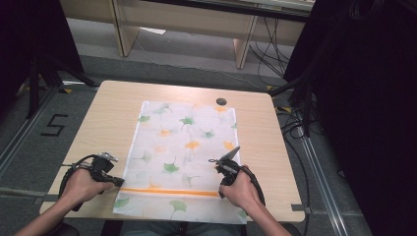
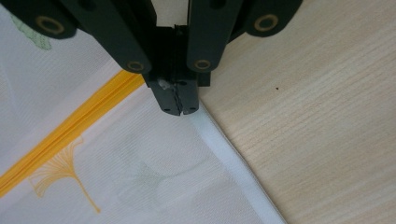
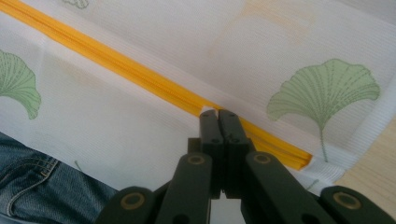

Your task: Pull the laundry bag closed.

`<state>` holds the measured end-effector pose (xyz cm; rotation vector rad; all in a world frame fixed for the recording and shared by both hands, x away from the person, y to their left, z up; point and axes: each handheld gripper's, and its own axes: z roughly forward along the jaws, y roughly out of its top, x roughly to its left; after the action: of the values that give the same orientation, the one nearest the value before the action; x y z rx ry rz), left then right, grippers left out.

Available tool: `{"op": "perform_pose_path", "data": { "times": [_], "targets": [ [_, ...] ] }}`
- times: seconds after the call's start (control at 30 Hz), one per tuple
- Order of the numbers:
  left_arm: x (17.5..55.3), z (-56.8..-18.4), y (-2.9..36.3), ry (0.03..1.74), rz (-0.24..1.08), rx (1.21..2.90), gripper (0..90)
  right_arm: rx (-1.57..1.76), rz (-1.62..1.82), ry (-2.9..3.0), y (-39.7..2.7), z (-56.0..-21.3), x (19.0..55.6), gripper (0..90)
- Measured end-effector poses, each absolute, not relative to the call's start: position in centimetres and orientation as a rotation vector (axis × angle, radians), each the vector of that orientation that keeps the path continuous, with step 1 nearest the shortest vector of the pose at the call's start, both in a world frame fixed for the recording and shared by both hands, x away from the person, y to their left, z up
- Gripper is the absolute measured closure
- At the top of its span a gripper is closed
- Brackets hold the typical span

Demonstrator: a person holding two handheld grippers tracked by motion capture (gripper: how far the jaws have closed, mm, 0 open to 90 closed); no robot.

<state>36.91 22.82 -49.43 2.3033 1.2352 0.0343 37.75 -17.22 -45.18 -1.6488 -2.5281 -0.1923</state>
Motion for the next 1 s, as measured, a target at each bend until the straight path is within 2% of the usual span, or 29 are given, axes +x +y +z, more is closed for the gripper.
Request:
{"op": "perform_pose_path", "data": {
  "times": [0.63,0.87,0.9,1.0],
  "targets": [
    [36.90,-49.45,22.79,1.240,0.034,2.297,89.8,-1.651,-0.187,-2.553,-17.61,-45.05,37.67,90.0],
    [37.04,-49.31,23.06,1.207,0.029,2.347,89.8,-1.658,-0.172,-2.565,-17.82,-44.93,37.72,90.0],
    [36.93,-49.42,22.83,1.236,0.034,2.306,89.8,-1.665,-0.175,-2.538,-17.87,-44.92,37.73,90.0],
    [37.04,-49.31,23.06,1.208,0.029,2.346,89.8,-1.690,-0.187,-2.549,-17.93,-45.05,37.66,90.0]
  ]
}}
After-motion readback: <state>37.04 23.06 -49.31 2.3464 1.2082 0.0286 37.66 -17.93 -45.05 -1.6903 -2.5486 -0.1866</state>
